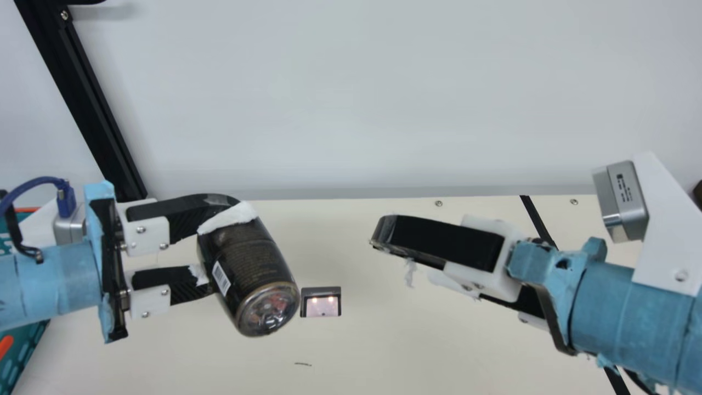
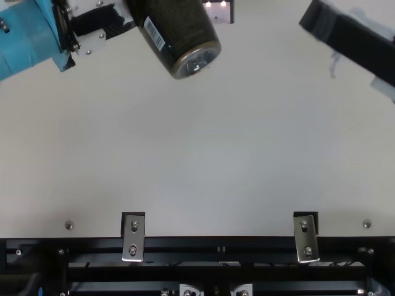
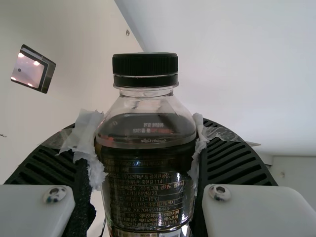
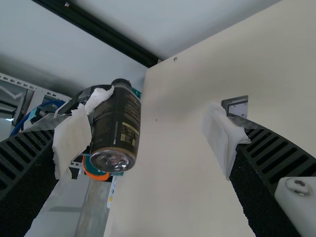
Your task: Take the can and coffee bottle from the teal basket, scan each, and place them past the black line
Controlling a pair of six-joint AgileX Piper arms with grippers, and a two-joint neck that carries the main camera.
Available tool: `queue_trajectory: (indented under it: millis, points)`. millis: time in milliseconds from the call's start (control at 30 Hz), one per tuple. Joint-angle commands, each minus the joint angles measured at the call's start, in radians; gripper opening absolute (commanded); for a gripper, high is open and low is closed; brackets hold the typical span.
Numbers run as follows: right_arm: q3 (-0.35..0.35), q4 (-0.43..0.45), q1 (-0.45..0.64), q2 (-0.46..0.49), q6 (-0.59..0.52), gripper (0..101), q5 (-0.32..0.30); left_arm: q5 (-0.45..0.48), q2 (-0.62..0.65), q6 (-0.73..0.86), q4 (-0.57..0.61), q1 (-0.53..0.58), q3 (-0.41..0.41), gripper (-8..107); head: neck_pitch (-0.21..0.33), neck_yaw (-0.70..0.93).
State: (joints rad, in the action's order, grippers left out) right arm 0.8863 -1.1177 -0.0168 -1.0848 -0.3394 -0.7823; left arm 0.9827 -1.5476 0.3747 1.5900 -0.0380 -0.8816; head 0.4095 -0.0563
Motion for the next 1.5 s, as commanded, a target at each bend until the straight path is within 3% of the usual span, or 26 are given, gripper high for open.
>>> queue_trajectory:
  millis: [0, 133, 200, 533, 700, 967, 1467]
  points:
    - [0.0, 0.0, 0.0, 0.0, 0.0, 101, 0.0, 0.0, 0.0, 0.0, 0.0, 0.0, 0.0, 10, 0.027, -0.001]
    - [0.002, -0.005, -0.002, 0.0, 0.005, 101, 0.02, 0.0, 0.0, 0.0, 0.0, 0.0, 0.0, 10, 0.027, -0.001]
    - [-0.005, -0.058, -0.007, -0.002, -0.004, 101, 0.016, 0.0, 0.0, 0.0, 0.0, 0.0, 0.0, 10, 0.027, -0.001]
    - [-0.122, -0.476, -0.015, -0.045, -0.161, 101, -0.043, 0.0, 0.0, 0.0, 0.0, 0.0, 0.0, 10, 0.027, -0.001]
    - [-0.175, -0.62, -0.019, -0.097, -0.242, 101, -0.096, 0.0, 0.0, 0.0, 0.0, 0.0, 0.0, 10, 0.027, -0.001]
    - [-0.185, -0.627, 0.014, -0.145, -0.192, 101, -0.197, 0.0, 0.0, 0.0, 0.0, 0.0, 0.0, 10, 0.027, -0.001]
    - [-0.176, -0.627, -0.075, -0.267, -0.178, 101, -0.244, 0.0, 0.0, 0.0, 0.0, 0.0, 0.0, 10, 0.027, -0.001]
